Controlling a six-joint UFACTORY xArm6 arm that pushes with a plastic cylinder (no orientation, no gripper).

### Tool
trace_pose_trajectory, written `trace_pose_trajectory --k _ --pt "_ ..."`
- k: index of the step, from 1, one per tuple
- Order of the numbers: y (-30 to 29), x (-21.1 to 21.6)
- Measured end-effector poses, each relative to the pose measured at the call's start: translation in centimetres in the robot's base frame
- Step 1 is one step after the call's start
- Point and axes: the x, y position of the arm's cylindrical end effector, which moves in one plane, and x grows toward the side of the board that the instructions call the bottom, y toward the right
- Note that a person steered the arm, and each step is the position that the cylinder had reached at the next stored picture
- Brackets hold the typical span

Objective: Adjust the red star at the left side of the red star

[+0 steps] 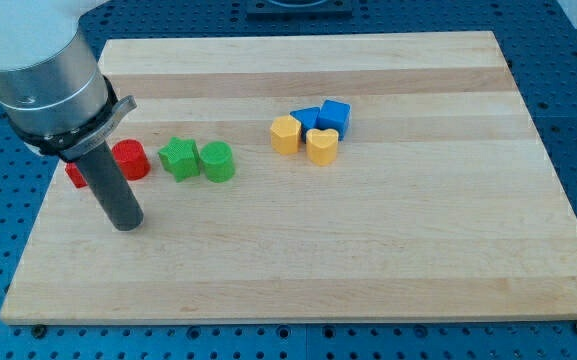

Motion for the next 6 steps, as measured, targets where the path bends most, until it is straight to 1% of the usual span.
trace_pose_trajectory --k 1,4,6 --pt "-0.2 -0.5" --pt "-6.3 -0.7" --pt "-7.8 -2.4"
